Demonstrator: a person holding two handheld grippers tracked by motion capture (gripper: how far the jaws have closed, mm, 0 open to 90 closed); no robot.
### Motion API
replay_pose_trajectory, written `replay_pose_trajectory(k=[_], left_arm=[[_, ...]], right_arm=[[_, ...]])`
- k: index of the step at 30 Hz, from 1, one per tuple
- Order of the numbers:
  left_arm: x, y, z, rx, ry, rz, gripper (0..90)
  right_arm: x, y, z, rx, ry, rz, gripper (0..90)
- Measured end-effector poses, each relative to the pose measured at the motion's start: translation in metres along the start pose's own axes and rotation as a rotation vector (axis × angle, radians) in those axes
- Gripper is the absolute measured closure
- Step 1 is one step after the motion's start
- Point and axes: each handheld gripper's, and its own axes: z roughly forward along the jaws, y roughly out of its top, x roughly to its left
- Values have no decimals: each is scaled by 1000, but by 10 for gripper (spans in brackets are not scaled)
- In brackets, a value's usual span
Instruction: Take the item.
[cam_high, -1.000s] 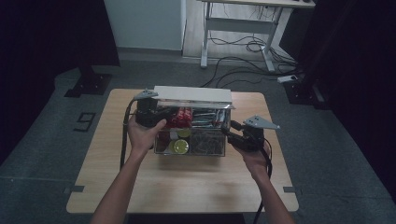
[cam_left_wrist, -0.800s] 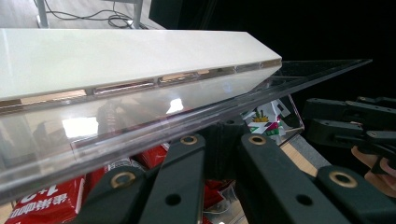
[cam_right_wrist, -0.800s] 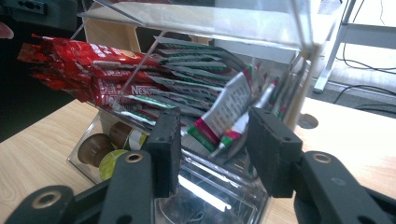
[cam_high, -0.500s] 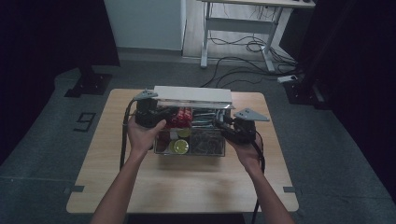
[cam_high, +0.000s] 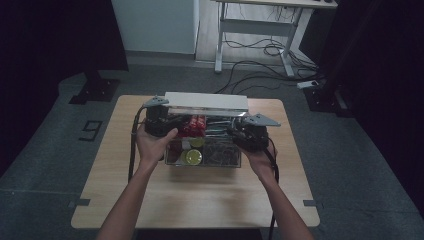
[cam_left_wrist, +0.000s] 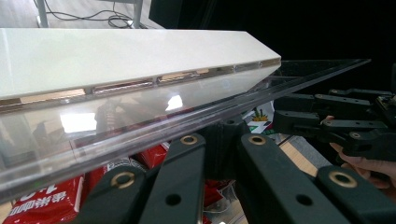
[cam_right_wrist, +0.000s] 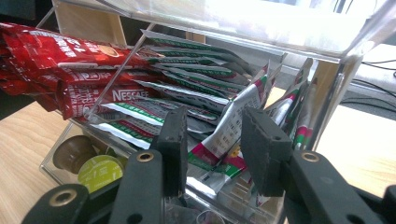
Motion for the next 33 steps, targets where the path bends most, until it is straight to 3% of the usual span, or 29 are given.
replay_pose_trajectory(k=[9,14,18,23,33], left_arm=[[-1,-1,0,-1,3,2,897],[-1,-1,1,0,1,5,897],[-2,-1,2,0,-2,4,896],[-1,-2,2,0,-4,2,896],[-2,-3,4,-10,-3,-2,894]], right_arm=[[1,-1,8,24,-45,-13,663],[4,-3,16,63,-80,-29,718],[3,-3,17,72,-83,-14,835],[-7,-5,12,42,-36,54,881],[-5,-4,-20,-61,-20,51,887]])
